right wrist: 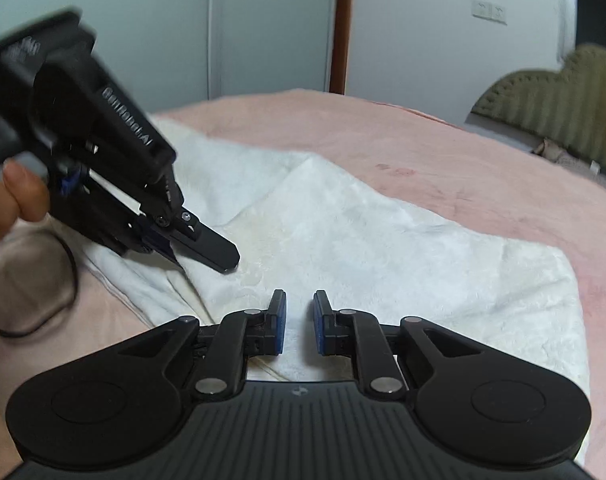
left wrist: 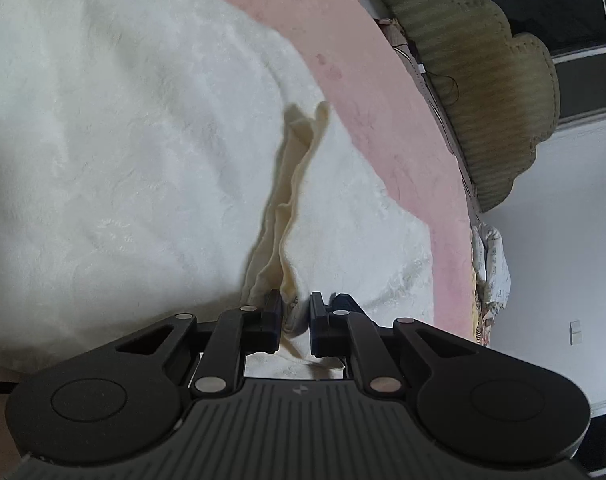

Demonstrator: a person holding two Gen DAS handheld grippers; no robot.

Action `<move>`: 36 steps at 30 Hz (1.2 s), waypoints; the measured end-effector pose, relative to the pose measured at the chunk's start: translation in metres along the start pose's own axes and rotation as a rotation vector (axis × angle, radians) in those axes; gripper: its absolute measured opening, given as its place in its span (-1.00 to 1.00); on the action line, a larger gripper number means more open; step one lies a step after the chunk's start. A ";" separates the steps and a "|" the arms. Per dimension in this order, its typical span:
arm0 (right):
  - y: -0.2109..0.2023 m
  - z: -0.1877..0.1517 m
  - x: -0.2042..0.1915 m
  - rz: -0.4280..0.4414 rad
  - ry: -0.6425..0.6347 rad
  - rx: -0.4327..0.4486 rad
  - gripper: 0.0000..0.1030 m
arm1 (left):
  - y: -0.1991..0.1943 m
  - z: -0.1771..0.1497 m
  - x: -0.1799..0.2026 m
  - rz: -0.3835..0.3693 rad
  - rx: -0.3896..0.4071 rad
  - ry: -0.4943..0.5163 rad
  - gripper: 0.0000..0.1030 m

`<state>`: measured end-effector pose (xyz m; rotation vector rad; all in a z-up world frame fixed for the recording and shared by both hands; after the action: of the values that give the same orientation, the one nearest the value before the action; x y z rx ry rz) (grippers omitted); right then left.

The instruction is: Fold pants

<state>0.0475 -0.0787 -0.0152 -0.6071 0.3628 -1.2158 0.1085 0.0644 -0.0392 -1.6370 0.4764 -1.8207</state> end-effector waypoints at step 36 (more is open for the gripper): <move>-0.005 0.039 -0.100 0.177 -0.189 0.096 -0.71 | -0.226 -0.017 -0.108 0.286 0.612 -0.204 -0.22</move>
<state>0.0339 0.0243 0.0127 -0.5895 0.1934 -0.9918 0.0455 0.2997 0.0236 -1.2336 0.0412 -1.3841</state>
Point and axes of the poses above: each gripper's, at about its wrist camera, not at the fingertips, and y roughly the way its jaws point, x to its right, z to its top, the point moved 3 cm from there along y, roughly the way its jaws point, and after that the axes turned 3 degrees about -x, right-handed, at the moved point
